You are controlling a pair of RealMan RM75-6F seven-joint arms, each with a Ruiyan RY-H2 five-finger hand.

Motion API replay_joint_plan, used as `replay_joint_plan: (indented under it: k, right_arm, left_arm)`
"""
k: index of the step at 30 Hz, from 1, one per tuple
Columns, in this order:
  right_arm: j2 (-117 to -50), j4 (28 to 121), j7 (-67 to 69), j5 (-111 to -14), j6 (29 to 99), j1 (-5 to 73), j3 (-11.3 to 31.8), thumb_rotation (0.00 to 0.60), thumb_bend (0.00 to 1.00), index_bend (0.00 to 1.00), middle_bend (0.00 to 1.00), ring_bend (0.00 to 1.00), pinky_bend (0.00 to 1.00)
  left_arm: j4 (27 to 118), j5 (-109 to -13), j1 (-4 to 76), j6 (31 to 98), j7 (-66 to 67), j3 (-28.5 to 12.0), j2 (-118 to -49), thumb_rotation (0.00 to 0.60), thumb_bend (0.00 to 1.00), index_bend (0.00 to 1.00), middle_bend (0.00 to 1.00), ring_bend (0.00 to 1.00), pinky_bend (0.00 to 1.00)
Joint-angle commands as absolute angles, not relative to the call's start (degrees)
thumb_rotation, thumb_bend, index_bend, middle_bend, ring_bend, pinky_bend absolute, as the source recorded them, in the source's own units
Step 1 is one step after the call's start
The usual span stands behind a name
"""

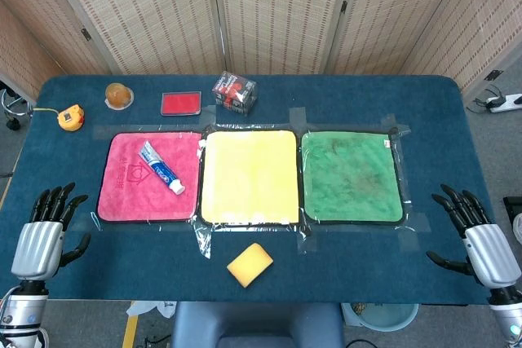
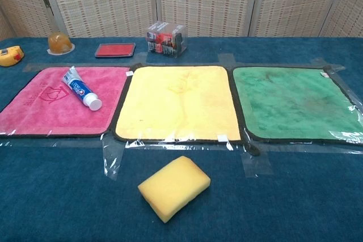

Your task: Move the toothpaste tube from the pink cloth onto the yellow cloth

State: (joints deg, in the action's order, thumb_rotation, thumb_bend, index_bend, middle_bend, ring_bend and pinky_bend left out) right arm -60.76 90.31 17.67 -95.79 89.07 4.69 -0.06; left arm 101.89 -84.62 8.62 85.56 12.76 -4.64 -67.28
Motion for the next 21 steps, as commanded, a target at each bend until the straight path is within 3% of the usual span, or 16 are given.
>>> replay_joint_plan:
  k: [1, 11, 21]
  right_arm:
    - [-60.8, 90.2, 17.7, -95.8, 89.0, 4.7, -0.1, 0.6, 0.15, 0.1, 0.06, 0.08, 0.0]
    - [-60.7, 89.7, 18.4, -96.2, 90.4, 4.0, -0.4, 0.6, 0.15, 0.1, 0.06, 0.08, 0.0]
    - [-60.0, 89.9, 18.2, -97.1, 92.4, 2.9, -0.8, 0.6, 0.15, 0.1, 0.06, 0.08, 0.0]
  left_arm:
    - [101.9, -84.6, 8.6, 85.5, 12.8, -4.6, -67.4, 0.6, 0.39, 0.22, 0.09, 0.06, 0.0]
    - [101.0, -86.8, 9.5, 85.5, 12.3, -4.7, -67.7, 0.6, 0.39, 0.23, 0.1, 0.08, 0.0]
    - [96.2, -90.0, 15.7, 80.3, 11.2, -6.9, -70.1, 0.6, 0.51, 0.25, 0.12, 0.1, 0.01]
